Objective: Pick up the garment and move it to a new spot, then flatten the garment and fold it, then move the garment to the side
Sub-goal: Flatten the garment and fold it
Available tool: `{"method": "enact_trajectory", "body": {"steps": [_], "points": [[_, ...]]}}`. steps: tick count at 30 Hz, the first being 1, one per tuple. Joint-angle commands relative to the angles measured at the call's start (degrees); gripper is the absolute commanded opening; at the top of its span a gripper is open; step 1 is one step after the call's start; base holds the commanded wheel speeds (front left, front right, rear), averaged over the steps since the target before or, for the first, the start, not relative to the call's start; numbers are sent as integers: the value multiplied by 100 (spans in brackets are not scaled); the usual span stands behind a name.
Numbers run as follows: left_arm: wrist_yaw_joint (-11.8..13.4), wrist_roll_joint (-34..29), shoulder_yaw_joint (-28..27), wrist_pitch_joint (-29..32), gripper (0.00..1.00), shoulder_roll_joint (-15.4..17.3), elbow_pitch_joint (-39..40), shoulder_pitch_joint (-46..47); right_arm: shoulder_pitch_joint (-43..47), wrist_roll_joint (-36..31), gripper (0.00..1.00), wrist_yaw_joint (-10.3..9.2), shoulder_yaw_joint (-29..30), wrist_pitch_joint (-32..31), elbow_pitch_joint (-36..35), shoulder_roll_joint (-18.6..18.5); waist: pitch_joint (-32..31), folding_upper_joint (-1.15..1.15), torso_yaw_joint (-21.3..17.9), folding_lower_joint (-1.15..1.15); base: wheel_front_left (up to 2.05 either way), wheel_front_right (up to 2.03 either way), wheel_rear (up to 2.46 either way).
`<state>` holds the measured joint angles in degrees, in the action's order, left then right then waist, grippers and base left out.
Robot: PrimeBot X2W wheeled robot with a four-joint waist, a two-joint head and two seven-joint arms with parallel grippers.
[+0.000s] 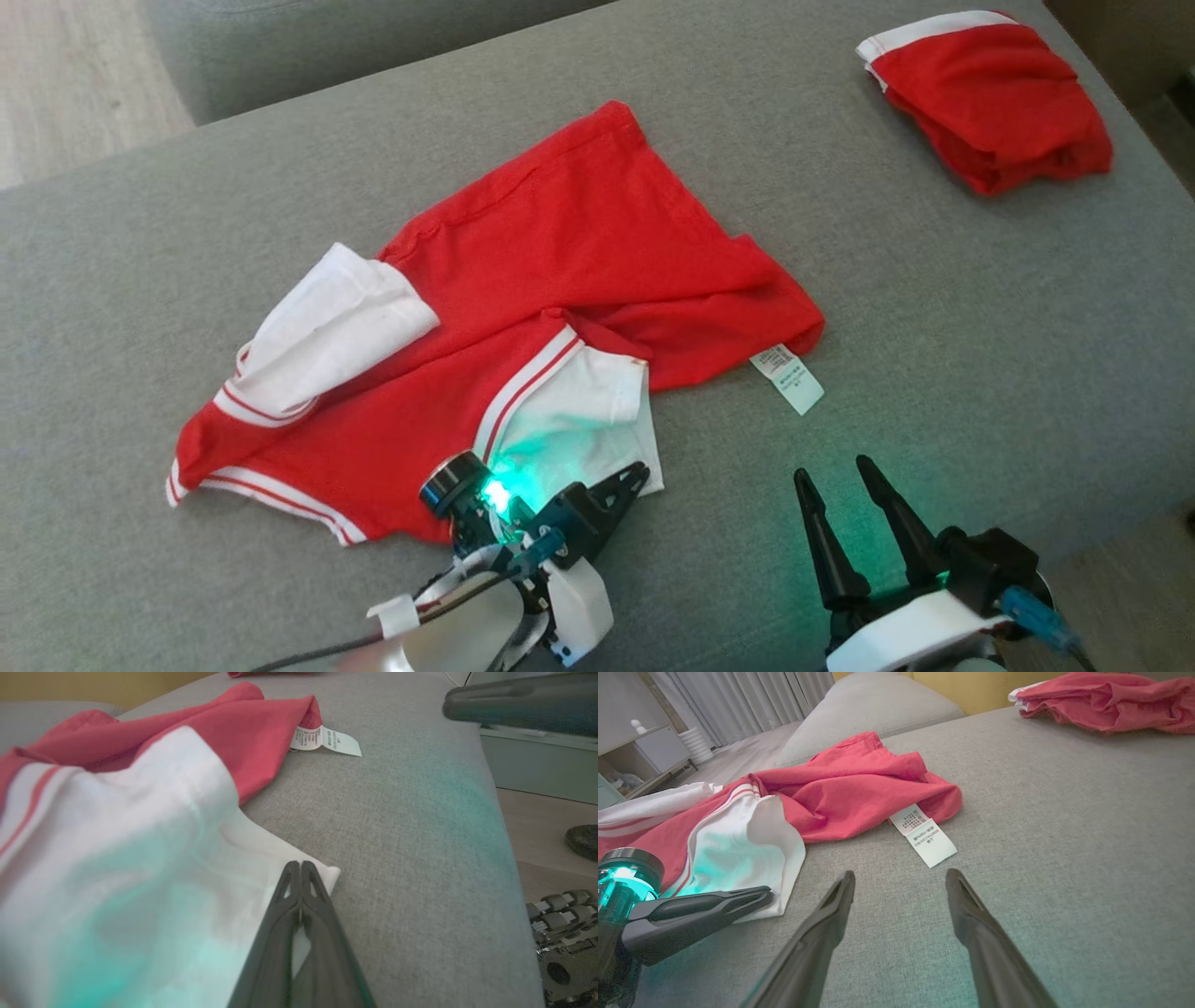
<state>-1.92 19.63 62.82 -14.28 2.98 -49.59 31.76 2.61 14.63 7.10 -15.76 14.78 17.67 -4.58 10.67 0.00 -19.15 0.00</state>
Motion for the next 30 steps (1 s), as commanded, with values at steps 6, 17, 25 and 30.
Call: {"method": "enact_trajectory", "body": {"steps": [6,17,25,30], "points": [[198,86,-40,-68,0,-10,373,248,-74,1,100,39,-58,22,-143,-66,-163,0,207,0,0,0,0],[870,-383,-863,-71,0,812,2708,-821,303,31,100,39,198,22,-73,-38,-803,0,901,0,0,0,0],[1712,-749,-1788,-72,0,2032,4446,-1870,554,11,100,39,491,22,0,20,-1161,0,1566,0,0,0,0],[2154,-859,-2560,-72,0,2800,5275,-2338,568,-6,100,39,575,22,6,54,-1192,0,1803,0,0,0,0]]}}
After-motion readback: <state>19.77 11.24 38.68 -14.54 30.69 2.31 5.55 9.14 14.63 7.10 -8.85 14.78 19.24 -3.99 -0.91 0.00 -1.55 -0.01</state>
